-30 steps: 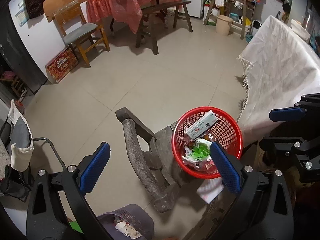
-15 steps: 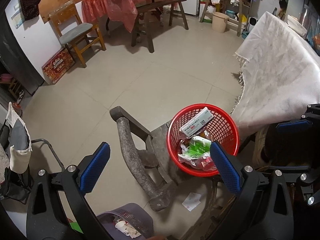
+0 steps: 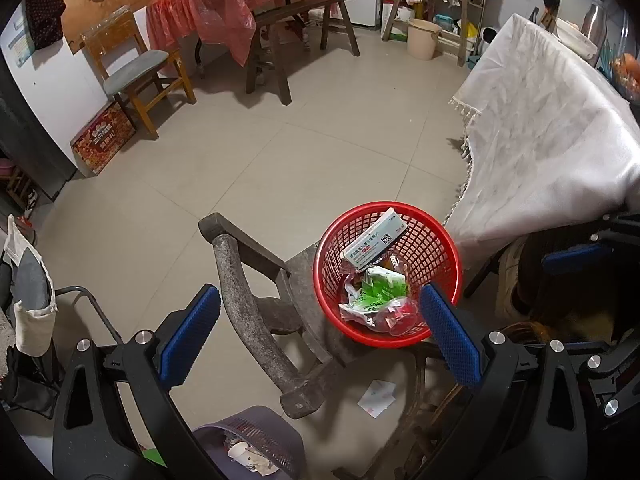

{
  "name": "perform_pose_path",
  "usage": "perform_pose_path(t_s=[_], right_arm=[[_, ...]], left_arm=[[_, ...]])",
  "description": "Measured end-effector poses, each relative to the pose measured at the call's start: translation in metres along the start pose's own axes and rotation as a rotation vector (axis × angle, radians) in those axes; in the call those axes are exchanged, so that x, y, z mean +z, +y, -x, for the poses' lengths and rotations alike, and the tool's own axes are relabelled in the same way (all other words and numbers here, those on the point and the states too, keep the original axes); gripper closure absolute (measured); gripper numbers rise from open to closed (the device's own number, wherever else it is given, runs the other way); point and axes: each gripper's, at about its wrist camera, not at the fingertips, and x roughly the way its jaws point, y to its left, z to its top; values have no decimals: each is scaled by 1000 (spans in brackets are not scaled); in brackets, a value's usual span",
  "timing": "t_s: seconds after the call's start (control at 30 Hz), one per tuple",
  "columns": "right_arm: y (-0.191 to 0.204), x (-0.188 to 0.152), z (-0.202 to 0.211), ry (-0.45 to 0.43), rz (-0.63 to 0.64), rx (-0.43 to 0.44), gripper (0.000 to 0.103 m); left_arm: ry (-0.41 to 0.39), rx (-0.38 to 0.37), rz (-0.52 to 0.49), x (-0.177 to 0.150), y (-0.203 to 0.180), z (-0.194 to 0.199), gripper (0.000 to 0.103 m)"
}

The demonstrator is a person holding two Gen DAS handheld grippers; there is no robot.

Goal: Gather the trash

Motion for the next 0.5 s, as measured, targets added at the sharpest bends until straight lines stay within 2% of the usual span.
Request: perform_pose_path(t_s=[0.2, 0.5], right_arm=[[-11, -2, -1, -2, -46, 5, 27], [-11, -3, 0, -1, -42, 5, 27]], left_arm=[[2, 5, -7, 0, -1, -1, 7], [-2, 22, -16, 1, -6, 2, 7]])
